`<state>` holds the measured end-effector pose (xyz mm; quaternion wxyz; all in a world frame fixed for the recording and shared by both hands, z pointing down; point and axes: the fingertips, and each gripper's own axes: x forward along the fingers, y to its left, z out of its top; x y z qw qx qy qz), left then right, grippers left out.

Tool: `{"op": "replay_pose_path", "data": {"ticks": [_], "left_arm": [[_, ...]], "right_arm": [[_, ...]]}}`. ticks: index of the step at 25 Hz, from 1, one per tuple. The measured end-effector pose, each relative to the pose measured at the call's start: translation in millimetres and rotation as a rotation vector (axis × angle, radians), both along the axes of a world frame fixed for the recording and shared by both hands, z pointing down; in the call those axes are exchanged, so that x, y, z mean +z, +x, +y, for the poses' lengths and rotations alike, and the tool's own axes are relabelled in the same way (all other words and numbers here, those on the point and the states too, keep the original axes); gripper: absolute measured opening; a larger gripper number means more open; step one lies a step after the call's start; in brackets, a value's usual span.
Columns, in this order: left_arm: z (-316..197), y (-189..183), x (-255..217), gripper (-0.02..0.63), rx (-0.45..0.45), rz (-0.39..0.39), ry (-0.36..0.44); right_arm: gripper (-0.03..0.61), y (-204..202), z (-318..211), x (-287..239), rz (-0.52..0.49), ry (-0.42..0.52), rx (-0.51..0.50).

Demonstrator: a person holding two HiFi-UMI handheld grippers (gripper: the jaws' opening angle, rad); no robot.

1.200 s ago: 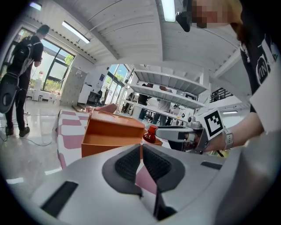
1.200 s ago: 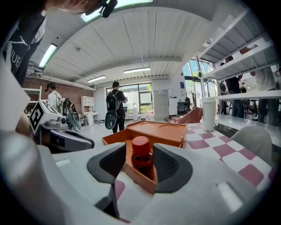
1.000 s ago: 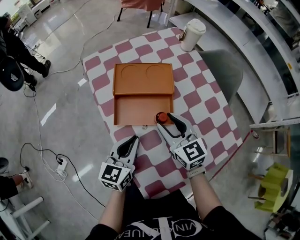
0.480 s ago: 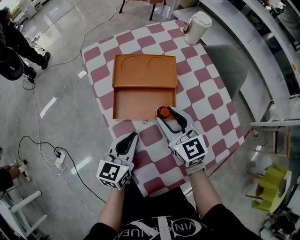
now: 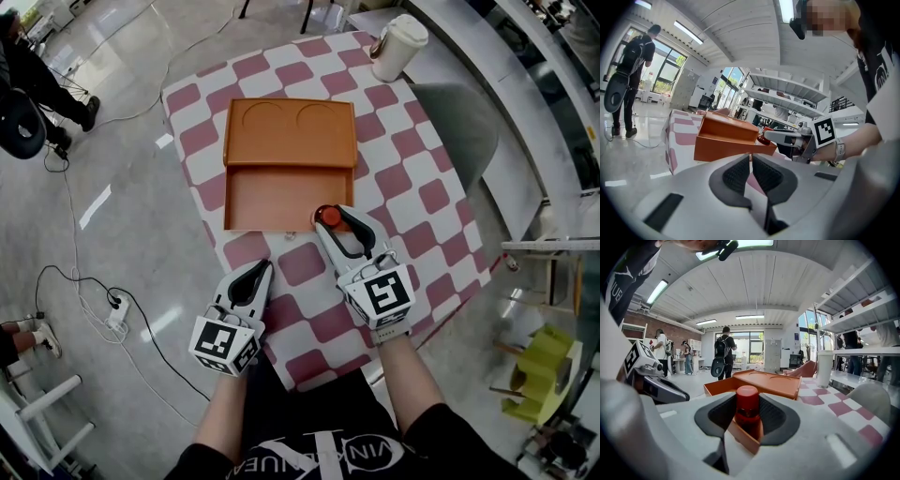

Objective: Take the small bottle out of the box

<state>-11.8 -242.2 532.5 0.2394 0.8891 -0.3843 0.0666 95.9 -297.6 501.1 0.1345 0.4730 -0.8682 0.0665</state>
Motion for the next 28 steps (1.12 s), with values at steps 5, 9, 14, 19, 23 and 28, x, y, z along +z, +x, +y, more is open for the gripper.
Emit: {"op": "replay_pose_path", "data": {"ticks": [5, 9, 14, 19, 23, 28], "left_arm": [[2, 0, 0, 0.025, -0.001, 0.005, -0.002], [0, -3, -3, 0.025, -0.007, 0.016, -0.001], [-3, -6, -9, 0.025, -0.017, 0.018, 0.009], [-5, -6, -17, 0.025, -0.017, 0.024, 0.022], [-6, -5, -23, 0.025, -0.01, 0.024, 0.034], [-9, -6, -33, 0.025, -0.008, 0.023, 0.048]], "right_arm": [[0.14, 2, 0, 0, 0.006, -0.012, 0.01], [0.14, 3, 0, -3, 0.005, -0.008, 0.013], [0.14, 7, -2, -12, -0.01, 0.007, 0.028], [0.14, 12, -3, -24, -0.019, 0.016, 0.041], [0.14, 14, -4, -32, -0.024, 0.025, 0.047], [0.14, 17, -5, -43, -0.04, 0.032, 0.062]]}}
